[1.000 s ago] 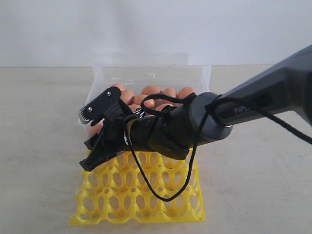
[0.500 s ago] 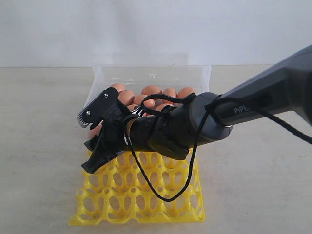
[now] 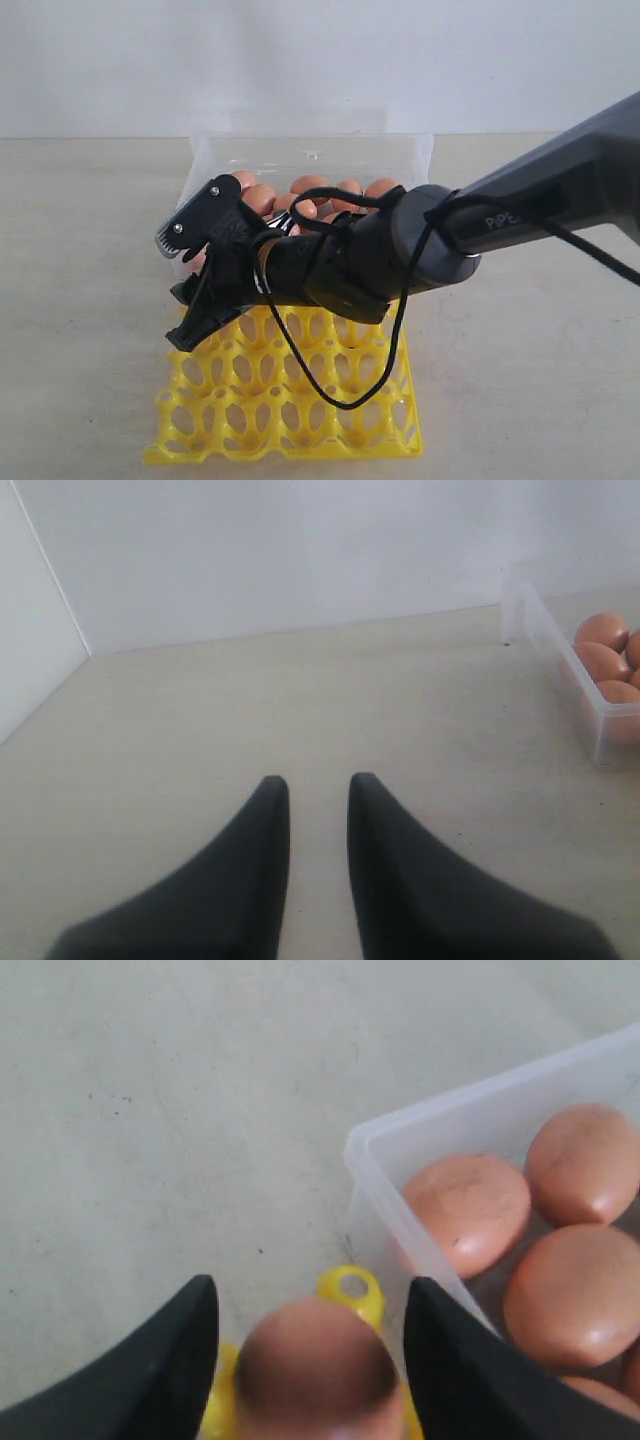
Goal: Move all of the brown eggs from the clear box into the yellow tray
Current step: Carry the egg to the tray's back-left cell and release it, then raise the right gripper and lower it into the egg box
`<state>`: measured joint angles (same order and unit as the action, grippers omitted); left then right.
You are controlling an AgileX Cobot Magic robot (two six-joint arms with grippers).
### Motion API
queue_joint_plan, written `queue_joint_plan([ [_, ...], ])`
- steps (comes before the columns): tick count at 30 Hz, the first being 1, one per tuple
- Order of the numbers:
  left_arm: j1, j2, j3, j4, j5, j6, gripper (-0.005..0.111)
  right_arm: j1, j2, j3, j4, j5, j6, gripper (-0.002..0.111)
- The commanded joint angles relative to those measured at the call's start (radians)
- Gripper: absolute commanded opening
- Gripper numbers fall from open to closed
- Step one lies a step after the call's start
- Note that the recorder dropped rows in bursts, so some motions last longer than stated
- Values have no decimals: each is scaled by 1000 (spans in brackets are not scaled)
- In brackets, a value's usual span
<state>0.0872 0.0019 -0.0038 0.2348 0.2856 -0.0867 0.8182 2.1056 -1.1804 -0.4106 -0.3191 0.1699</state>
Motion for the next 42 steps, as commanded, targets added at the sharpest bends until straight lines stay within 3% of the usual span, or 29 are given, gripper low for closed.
queue_joint_plan([
  [1,3,-2,4,-2,-2,-2,22,0,-97,2,-3,-27,-48,54],
  [7,3,-2,4,-2,-2,-2,22,0,-238,2,-3,26,-48,53],
  [9,3,-2,4,-2,-2,-2,22,0,-292,2,-3,69,-51,48],
  [12,3,-2,4,-2,-2,-2,22,0,-375,-7,-3,244,-81,18],
  [13,3,-2,4,-2,-2,-2,22,0,-401,-18,-3,331,-97,3],
  [14,3,-2,4,-2,-2,-2,22,-2,-411,-26,-3,425,-106,0],
  [18,3,-2,4,-2,-2,-2,22,-35,-417,-58,-23,735,-131,0],
  [24,3,-2,4,-2,-2,-2,22,-178,-417,-91,103,964,-160,0],
  [29,3,-2,4,-2,-2,-2,22,-347,-417,-181,522,1171,-599,0],
  [32,3,-2,4,-2,-2,-2,22,-447,-405,-247,702,1320,-759,0],
  [36,3,-2,4,-2,-2,-2,22,-518,-338,-334,795,1540,-932,0],
  [42,3,-2,4,-2,-2,-2,22,-517,-215,-377,859,1523,-1281,0],
])
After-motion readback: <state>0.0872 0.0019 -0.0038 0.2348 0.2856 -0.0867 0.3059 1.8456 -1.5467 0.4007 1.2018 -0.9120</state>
